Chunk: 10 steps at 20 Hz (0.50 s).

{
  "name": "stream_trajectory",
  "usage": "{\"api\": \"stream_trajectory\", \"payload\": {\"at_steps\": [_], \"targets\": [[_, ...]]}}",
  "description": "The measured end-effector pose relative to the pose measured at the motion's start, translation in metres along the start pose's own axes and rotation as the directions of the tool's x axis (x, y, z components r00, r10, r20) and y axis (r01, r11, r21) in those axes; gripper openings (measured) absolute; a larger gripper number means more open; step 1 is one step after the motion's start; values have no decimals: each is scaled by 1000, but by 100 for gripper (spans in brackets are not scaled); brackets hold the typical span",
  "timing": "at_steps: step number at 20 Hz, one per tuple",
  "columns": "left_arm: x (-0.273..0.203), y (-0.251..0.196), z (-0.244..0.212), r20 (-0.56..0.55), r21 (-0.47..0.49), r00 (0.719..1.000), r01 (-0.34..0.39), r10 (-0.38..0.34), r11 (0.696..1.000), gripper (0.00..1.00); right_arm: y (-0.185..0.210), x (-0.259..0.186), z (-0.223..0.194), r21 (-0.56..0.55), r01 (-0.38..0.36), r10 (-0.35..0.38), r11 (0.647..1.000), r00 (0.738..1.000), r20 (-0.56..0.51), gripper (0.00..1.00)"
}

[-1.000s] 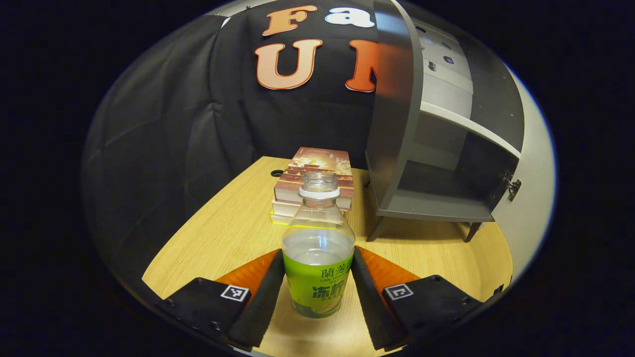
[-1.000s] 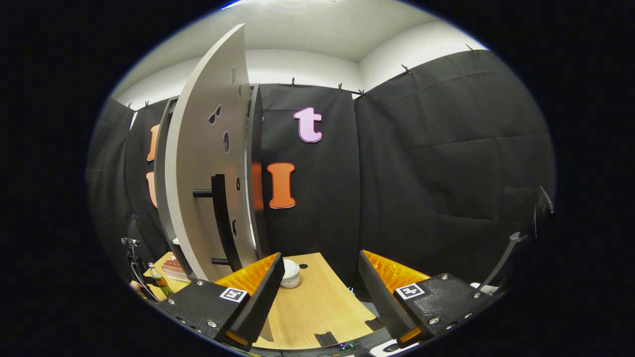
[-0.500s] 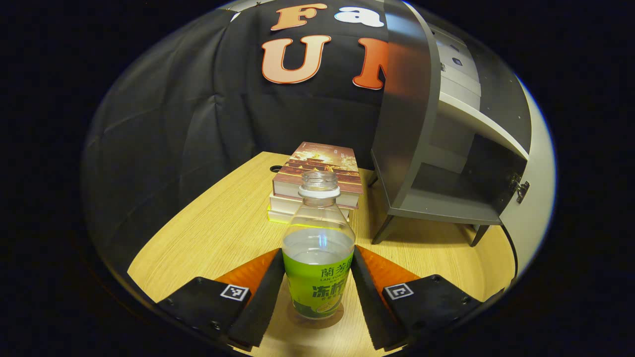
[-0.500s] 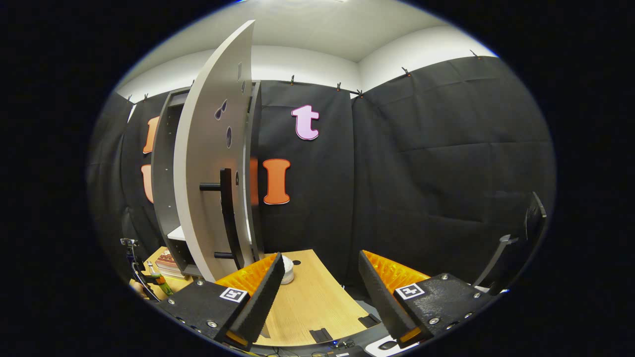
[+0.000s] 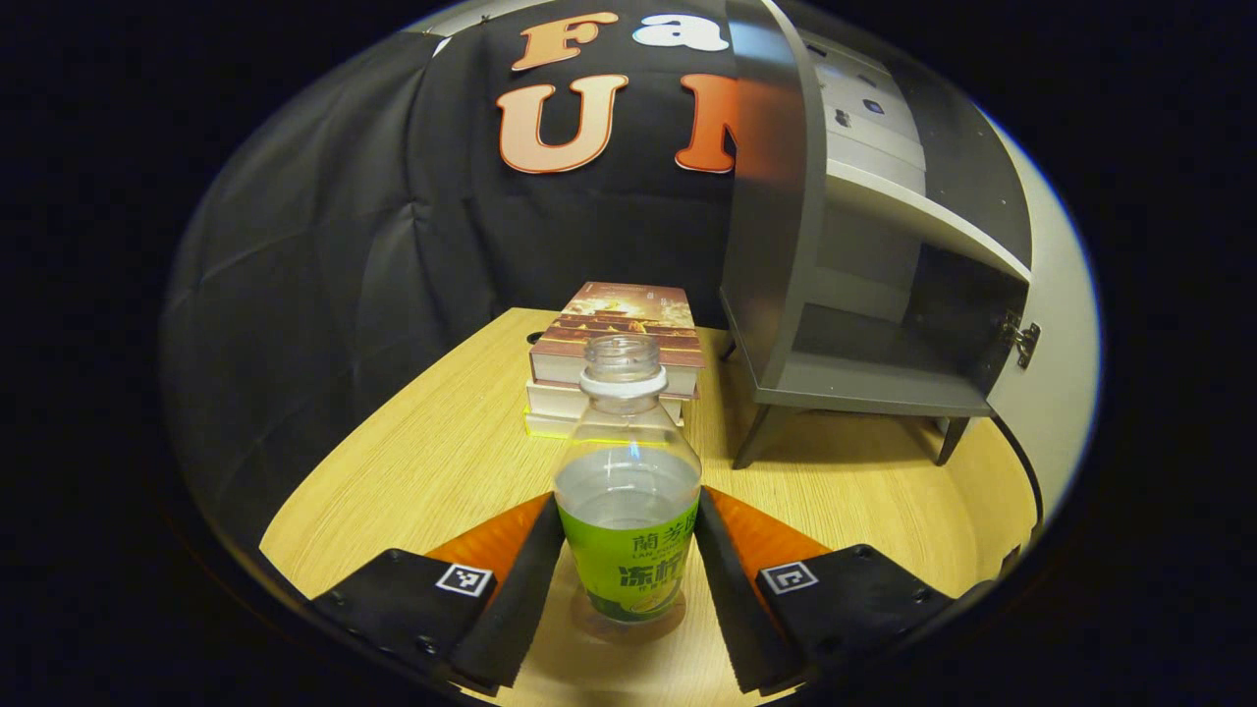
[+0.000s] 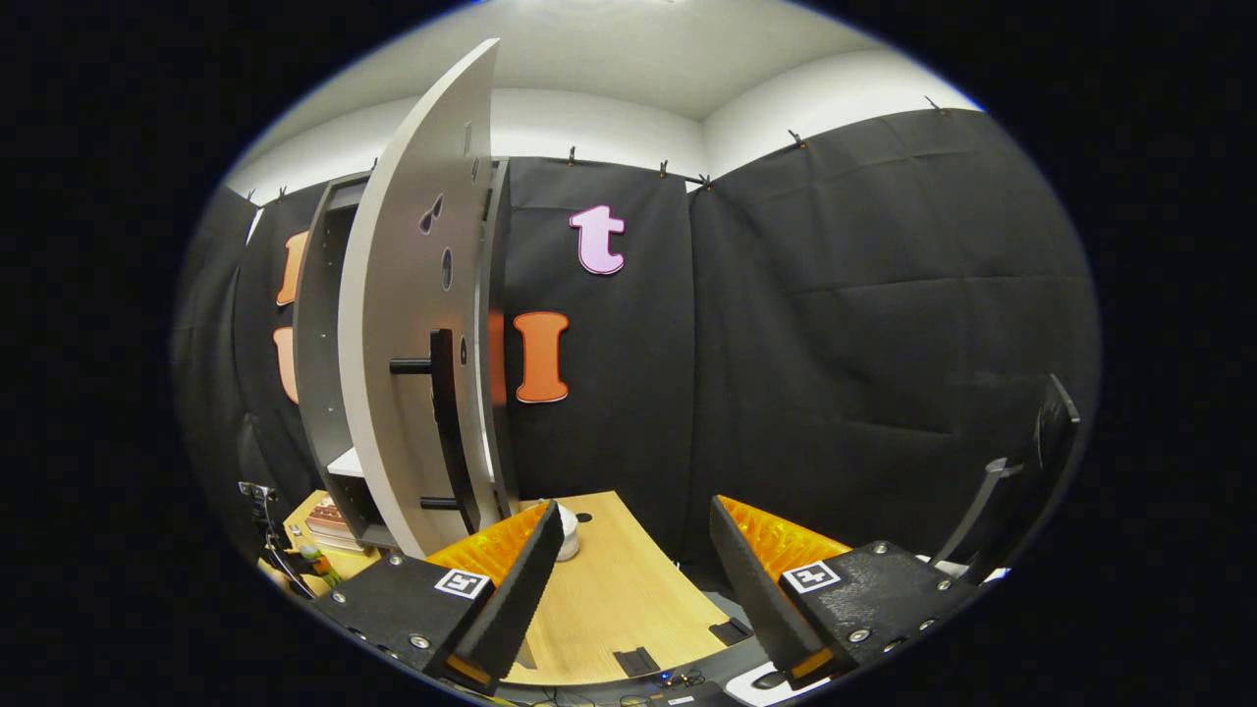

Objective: Open the cabinet door with the right hand, grasp the bottle in the cabinet with the left hand and place it on the coaster, then close the cabinet door with the right hand.

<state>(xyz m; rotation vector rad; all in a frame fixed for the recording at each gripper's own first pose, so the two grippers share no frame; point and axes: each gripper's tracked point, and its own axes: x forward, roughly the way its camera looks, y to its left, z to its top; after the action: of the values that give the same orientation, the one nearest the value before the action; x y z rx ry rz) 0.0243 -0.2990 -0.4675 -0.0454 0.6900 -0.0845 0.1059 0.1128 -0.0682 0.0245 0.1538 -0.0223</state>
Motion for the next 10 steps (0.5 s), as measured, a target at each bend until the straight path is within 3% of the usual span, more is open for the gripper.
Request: {"api": "stream_trajectory", "payload": {"at_steps": [10], "targets": [[-11, 5, -13, -24, 51, 999, -33, 34, 998, 88, 8, 15, -12, -10, -39, 39, 999, 999, -26, 93]]}}
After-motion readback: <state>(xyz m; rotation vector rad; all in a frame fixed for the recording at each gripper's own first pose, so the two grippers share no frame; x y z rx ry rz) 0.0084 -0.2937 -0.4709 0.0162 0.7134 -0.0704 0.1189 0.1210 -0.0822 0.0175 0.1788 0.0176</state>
